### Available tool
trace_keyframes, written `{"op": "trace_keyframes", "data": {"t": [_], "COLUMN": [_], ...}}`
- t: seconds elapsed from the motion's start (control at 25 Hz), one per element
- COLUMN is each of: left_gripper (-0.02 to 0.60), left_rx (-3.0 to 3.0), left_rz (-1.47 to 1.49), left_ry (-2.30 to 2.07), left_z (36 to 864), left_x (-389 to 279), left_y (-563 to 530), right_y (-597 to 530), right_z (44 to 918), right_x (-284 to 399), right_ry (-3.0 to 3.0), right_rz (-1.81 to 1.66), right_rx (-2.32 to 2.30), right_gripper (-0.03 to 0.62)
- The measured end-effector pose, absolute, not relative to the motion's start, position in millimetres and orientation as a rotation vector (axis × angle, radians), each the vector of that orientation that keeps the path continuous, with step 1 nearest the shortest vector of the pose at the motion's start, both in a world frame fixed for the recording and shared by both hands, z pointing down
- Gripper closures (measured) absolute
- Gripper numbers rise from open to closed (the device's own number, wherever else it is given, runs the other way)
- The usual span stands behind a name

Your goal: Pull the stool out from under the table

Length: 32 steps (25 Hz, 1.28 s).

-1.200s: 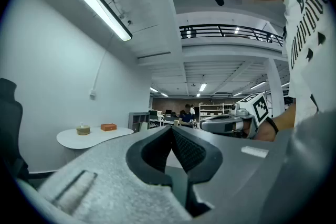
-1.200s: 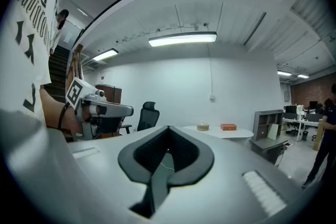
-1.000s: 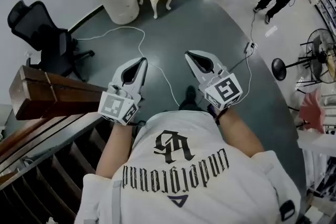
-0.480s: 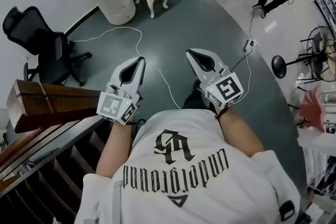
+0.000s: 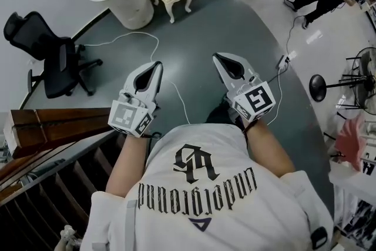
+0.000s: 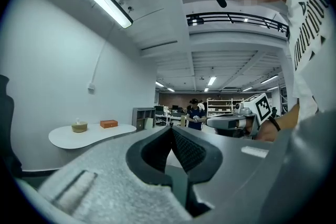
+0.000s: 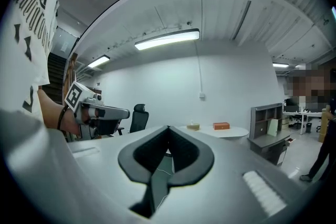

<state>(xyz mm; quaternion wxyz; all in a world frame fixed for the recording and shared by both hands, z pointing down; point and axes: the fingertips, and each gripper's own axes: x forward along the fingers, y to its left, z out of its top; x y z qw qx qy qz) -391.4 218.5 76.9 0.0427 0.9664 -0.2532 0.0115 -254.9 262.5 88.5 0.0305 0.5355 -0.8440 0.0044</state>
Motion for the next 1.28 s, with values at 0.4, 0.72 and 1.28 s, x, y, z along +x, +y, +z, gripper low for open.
{"op": "trace_keyframes", "data": {"t": [0.4, 0.72, 1.28], "left_gripper": [0.574, 0.574, 0.574], "left_rx": [2.881, 2.876, 2.875], "left_rz": [0.081, 0.085, 0.026], "left_ry": [-0.955, -0.967, -0.893], "left_z": [85.6, 90.7, 116.1], "left_x": [-220.5, -141.0, -68.1], "left_y": [149.9, 123.0, 50.8], "right_y": [207.9, 183.1, 137.4], "right_z": [98.5, 96.8, 107.8], "right_x": [-60.1, 23.5, 91.0], "right_ry": [-2.666, -2.656, -2.563], "right_rz": [0.100, 0.066, 0.062], "right_rx": [1.499, 1.476, 1.539], "right_gripper": [0.592, 0.592, 0.591]}}
